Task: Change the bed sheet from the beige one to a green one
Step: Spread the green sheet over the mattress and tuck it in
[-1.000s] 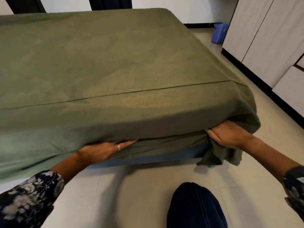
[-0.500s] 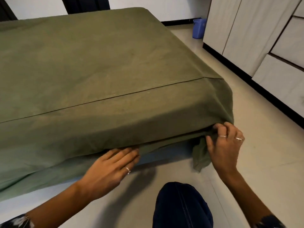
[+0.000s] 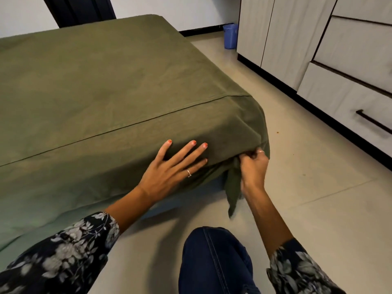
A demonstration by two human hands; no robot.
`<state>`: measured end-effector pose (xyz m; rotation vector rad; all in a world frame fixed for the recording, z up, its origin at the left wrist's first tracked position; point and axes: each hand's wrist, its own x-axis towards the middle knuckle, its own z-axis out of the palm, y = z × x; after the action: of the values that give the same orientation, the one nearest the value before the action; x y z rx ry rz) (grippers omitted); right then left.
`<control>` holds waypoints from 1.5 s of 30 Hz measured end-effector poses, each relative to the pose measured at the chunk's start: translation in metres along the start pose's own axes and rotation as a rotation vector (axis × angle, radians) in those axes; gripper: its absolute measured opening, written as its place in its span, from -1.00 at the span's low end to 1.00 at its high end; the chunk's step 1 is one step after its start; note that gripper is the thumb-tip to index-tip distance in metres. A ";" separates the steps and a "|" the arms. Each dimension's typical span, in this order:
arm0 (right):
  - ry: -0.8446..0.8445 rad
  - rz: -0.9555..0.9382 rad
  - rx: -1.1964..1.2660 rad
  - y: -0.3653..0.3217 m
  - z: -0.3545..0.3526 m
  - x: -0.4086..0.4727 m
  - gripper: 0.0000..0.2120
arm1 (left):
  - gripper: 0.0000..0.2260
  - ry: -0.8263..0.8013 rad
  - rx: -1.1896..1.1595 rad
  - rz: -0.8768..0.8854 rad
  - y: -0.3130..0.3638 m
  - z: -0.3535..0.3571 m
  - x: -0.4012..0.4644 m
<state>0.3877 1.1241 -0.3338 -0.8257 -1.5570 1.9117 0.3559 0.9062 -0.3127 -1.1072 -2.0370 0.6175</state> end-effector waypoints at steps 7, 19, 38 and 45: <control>-0.146 0.384 0.723 -0.020 0.014 -0.037 -0.63 | -0.33 0.062 0.118 0.073 0.000 0.003 0.011; -0.492 0.583 0.654 -0.073 0.053 0.037 -0.13 | -0.52 0.010 0.189 0.222 -0.041 -0.022 0.026; -0.201 0.327 -0.335 -0.025 -0.088 0.066 -0.19 | -0.07 -0.067 0.128 0.192 -0.010 -0.001 0.015; -0.002 -0.179 -0.384 0.020 -0.040 0.038 -0.74 | -0.19 -0.210 0.201 0.250 -0.001 -0.019 0.030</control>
<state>0.3913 1.1743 -0.3637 -0.8052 -1.9622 1.5109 0.3596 0.9325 -0.2891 -1.2268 -1.9707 1.0807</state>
